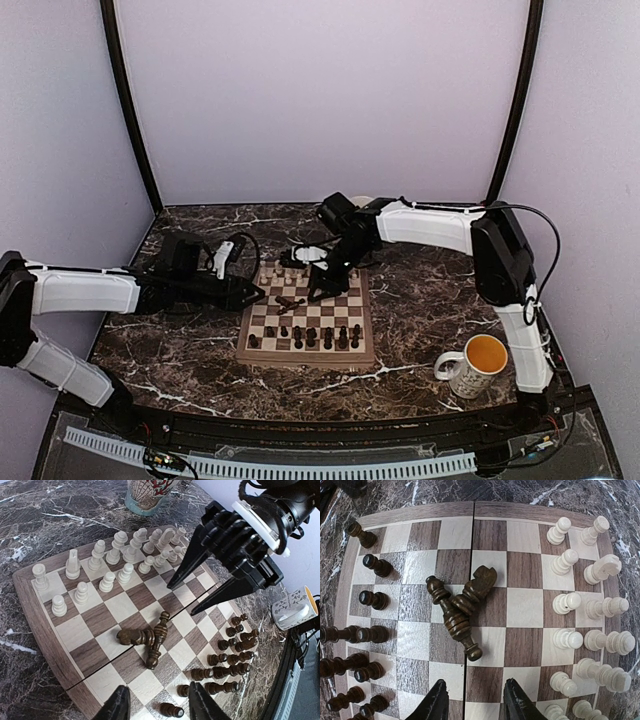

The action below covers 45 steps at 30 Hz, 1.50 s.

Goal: Set up the chess pieces on the board
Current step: Pick up the chess pile from the chessboard.

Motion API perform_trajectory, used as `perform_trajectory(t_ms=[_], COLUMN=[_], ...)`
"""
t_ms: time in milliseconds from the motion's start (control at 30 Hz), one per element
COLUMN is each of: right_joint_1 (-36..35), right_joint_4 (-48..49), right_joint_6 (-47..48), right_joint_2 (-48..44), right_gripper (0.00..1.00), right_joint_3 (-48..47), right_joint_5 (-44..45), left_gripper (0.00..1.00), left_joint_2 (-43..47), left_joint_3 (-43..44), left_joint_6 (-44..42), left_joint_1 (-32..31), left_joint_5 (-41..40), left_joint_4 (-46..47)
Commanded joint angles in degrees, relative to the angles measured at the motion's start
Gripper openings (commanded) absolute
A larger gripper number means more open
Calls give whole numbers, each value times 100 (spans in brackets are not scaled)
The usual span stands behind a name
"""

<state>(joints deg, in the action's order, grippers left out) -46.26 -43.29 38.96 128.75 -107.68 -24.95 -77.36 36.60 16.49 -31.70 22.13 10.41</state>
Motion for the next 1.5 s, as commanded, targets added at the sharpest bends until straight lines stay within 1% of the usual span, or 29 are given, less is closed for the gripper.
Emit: perform_trajectory(t_ms=[0,200,333,500,600,800,967,1133,1333,1467], right_joint_1=[-69,-76,-90,-103,-119,-119,-112,-49,117,215], right_joint_4=[57,55,-145,-308,-475,-487,-408,-264,-181,-144], right_joint_6=[82,8,80,195,251,253,81,-127,-497,-677], right_joint_2=[286,504,719,857,942,861,800,684,723,783], right_gripper=[38,39,40,38,34,20,14,10,9,9], right_joint_3=[-348,-591,-843,-846,-887,-656,-479,-311,-437,-500], right_joint_5=[-30,-132,-264,-439,-525,-722,-996,-1340,-1936,-2217], left_gripper=[42,42,42,42,43,42,42,41,41,41], left_joint_2=[26,16,-46,-149,-226,-652,-964,-1209,-1450,-1496], left_joint_3=[-331,-491,-525,-656,-754,-831,-831,-826,-895,-937], left_joint_6=[-92,-102,-62,-95,-135,-213,-227,-208,-135,-102], left_joint_1=[24,24,28,15,17,2,-28,-35,-38,-51], left_joint_5=[248,392,424,369,258,387,439,586,893,1033], left_joint_4=[744,1062,1183,1489,1761,2314,2625,2843,3257,3357])
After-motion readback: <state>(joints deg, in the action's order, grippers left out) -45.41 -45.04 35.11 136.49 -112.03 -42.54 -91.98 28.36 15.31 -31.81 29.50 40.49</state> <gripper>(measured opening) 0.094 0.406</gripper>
